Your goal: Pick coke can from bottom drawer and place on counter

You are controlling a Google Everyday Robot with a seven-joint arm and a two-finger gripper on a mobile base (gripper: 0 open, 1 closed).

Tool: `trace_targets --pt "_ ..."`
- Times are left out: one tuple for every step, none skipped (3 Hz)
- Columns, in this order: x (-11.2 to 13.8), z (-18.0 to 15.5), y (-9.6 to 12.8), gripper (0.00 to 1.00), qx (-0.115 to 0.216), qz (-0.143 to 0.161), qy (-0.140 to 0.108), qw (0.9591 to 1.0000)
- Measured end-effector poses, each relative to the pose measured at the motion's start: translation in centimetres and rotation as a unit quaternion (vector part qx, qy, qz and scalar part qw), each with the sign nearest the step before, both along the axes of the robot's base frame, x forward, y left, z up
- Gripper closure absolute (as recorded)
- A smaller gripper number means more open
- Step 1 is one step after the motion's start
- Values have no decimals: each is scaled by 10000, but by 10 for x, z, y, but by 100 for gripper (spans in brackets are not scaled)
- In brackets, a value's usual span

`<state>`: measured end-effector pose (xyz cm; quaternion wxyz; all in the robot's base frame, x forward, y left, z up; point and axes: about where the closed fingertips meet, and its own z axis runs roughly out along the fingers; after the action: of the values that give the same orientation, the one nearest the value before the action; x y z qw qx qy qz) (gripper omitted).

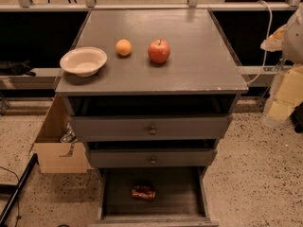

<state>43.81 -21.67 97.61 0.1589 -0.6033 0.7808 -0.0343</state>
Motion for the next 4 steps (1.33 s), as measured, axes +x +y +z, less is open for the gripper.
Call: trace_targets --pt "0 0 0 0 0 0 0 10000" --pt "1 2 0 0 118 9 -33 9999" --pt "8 -13 -6 0 494 5 51 9988" --pt "28 -80 -3 0 1039 71 351 9939"
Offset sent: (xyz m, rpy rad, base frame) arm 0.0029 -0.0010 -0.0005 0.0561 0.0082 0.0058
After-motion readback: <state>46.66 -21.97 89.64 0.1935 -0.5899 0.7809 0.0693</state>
